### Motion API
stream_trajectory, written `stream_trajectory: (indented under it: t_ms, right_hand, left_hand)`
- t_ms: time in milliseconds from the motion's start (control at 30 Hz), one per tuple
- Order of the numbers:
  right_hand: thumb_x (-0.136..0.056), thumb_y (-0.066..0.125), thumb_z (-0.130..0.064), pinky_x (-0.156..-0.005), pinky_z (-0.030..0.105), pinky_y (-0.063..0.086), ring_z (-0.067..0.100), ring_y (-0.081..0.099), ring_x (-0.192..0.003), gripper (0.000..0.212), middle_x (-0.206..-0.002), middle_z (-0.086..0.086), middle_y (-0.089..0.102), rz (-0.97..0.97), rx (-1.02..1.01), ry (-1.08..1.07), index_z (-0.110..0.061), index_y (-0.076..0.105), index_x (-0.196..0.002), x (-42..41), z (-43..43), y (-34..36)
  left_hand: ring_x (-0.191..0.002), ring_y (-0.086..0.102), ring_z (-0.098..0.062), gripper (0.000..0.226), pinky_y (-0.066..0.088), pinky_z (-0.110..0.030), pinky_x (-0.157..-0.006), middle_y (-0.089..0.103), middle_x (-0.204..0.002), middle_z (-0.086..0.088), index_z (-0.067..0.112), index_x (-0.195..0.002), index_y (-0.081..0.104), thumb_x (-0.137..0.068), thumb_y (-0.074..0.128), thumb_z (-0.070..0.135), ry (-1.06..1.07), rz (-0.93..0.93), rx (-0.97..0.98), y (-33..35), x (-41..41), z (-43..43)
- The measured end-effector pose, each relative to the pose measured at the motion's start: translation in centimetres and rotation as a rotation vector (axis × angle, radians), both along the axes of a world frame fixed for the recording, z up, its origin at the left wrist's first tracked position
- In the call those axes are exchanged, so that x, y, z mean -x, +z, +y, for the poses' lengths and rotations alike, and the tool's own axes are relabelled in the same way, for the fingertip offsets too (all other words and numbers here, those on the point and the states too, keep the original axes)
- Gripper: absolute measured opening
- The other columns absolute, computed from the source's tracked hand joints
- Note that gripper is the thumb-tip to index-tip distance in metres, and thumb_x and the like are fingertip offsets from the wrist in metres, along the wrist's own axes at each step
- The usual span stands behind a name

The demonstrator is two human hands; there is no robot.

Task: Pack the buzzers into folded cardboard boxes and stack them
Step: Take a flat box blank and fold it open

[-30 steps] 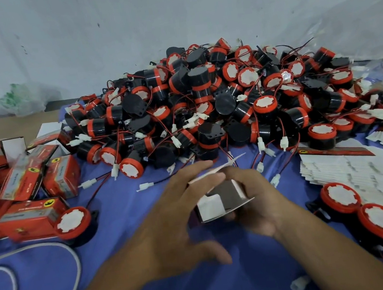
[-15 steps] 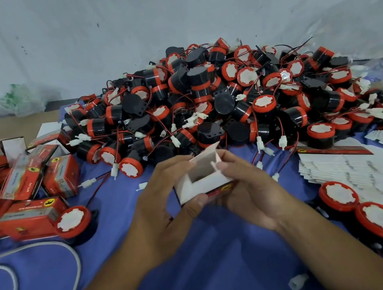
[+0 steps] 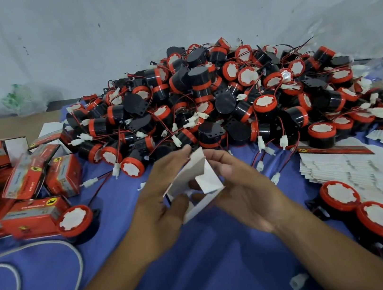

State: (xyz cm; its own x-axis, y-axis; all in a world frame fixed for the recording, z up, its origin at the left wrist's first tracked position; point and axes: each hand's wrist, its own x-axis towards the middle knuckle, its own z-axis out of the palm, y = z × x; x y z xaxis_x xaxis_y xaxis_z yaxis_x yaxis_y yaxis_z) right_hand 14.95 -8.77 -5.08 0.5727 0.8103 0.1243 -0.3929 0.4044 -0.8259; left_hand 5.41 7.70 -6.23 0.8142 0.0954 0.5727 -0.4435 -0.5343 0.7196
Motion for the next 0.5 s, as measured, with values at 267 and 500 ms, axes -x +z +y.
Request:
stream_trajectory:
  t_ms: [267, 500]
  right_hand:
    - [-0.081, 0.082, -0.025, -0.09, 0.033, 0.055, 0.023, 0.066, -0.115, 0.059, -0.129, -0.007, 0.067, -0.288, 0.16, -0.189, -0.036, 0.058, -0.134, 0.8, 0.9, -0.7]
    - [-0.088, 0.063, -0.023, -0.09, 0.058, 0.049, 0.045, 0.056, -0.118, 0.048, -0.126, 0.016, 0.064, -0.183, 0.132, -0.139, -0.016, 0.053, -0.135, 0.7, -0.1, 0.0]
  left_hand:
    - [-0.135, 0.04, 0.0, 0.071, 0.047, -0.018, -0.095, 0.028, -0.153, 0.021, 0.053, -0.152, 0.018, -0.098, 0.043, 0.014, 0.105, -0.07, -0.19, 0.0, -0.1, -0.5]
    - [-0.153, 0.012, -0.015, 0.062, 0.027, -0.057, -0.115, 0.009, -0.166, 0.004, 0.028, -0.157, 0.023, -0.102, 0.038, 0.052, -0.015, 0.003, -0.32, 0.4, 0.4, -0.8]
